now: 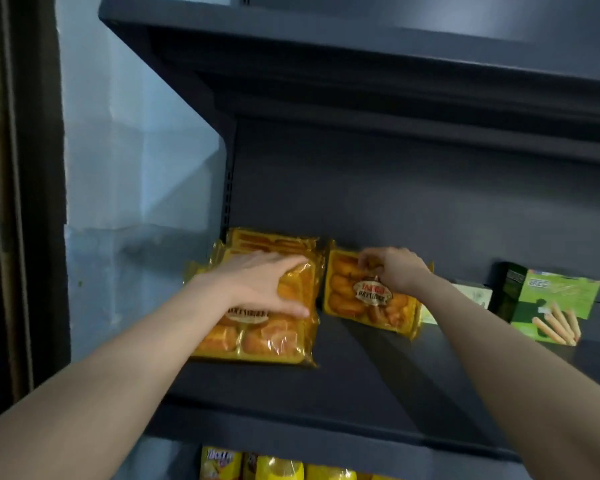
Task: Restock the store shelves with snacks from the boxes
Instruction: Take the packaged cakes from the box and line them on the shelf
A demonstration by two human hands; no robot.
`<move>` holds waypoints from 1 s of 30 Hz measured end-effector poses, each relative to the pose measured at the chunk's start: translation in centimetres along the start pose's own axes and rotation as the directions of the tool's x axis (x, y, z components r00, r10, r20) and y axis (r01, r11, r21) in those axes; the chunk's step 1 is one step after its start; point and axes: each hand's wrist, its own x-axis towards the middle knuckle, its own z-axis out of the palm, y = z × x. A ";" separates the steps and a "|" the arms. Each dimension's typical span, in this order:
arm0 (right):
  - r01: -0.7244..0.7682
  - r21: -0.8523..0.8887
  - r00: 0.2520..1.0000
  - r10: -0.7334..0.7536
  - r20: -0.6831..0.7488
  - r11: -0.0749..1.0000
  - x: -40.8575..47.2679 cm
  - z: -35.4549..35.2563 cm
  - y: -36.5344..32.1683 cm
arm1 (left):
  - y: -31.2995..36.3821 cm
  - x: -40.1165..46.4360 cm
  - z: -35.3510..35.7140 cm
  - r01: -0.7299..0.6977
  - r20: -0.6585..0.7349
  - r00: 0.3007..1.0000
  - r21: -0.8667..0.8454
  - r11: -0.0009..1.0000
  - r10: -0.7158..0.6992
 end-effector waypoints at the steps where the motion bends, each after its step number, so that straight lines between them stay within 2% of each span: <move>1: 0.002 0.009 1.000 -0.002 -0.004 1.000 0.8 0.5 0.0 | 0.0 0.1 0.3 0.002 0.017 1.000 0.019 1.000 -0.002; 3: -0.003 -0.009 1.000 0.002 -0.019 1.000 2.2 1.3 -0.1 | 0.0 0.3 1.0 0.015 0.011 1.000 0.053 0.999 -0.016; 6: -0.005 -0.127 0.996 -0.007 -0.092 0.992 3.6 2.8 0.2 | -0.1 0.2 1.7 -0.019 -0.043 0.999 0.096 0.995 0.023; 13: 0.023 -0.208 0.981 -0.062 -0.184 0.978 2.6 6.9 1.4 | 0.1 -0.1 2.2 -0.053 -0.089 0.994 0.022 0.998 0.055; 16: 0.019 -0.229 0.967 -0.076 -0.242 0.973 1.4 7.1 1.5 | 0.6 0.0 1.8 -0.115 -0.205 0.971 0.040 0.993 0.121; 19: -0.006 -0.221 0.952 -0.062 -0.299 0.975 0.5 6.8 1.2 | 1.1 0.8 1.7 -0.161 -0.344 0.913 0.191 0.968 0.219; 25: 0.030 -0.218 0.956 -0.092 -0.278 0.975 -1.3 5.3 0.0 | 0.6 0.9 2.0 -0.081 -0.141 0.984 0.195 0.977 0.110; 30: 0.031 -0.202 0.950 -0.092 -0.300 0.979 -3.0 4.0 -0.8 | 1.4 -0.4 2.3 -0.035 -0.208 0.975 0.204 0.978 0.078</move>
